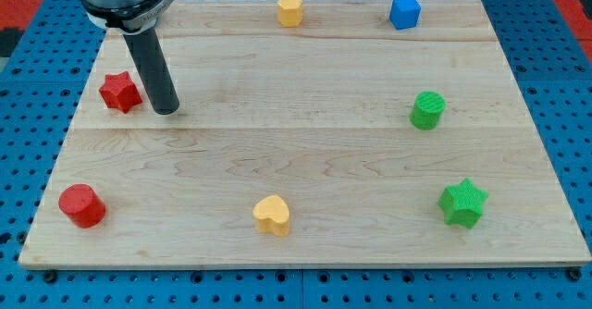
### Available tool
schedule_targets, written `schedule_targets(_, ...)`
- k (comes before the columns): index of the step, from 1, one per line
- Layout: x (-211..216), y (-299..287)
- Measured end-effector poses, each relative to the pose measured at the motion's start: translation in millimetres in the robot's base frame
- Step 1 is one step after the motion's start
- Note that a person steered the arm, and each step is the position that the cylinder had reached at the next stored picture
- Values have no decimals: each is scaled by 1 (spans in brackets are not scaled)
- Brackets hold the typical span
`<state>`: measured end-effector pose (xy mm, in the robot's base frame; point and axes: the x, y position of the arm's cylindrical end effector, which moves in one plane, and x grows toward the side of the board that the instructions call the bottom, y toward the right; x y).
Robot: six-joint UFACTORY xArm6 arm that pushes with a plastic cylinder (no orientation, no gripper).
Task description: Push the blue triangle down a bit
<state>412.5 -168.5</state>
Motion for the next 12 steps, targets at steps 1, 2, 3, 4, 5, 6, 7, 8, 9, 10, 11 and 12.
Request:
schedule_targets(1, 5, 6)
schedule_targets(2, 6, 6)
schedule_targets(3, 12, 20)
schedule_targets(4, 15, 33)
schedule_targets(5, 12, 63)
schedule_targets(6, 1, 114)
schedule_targets(7, -33, 204)
schedule_targets(8, -67, 269)
schedule_targets(9, -83, 331)
schedule_targets(10, -83, 356)
schedule_targets(11, -94, 405)
schedule_targets(12, -155, 452)
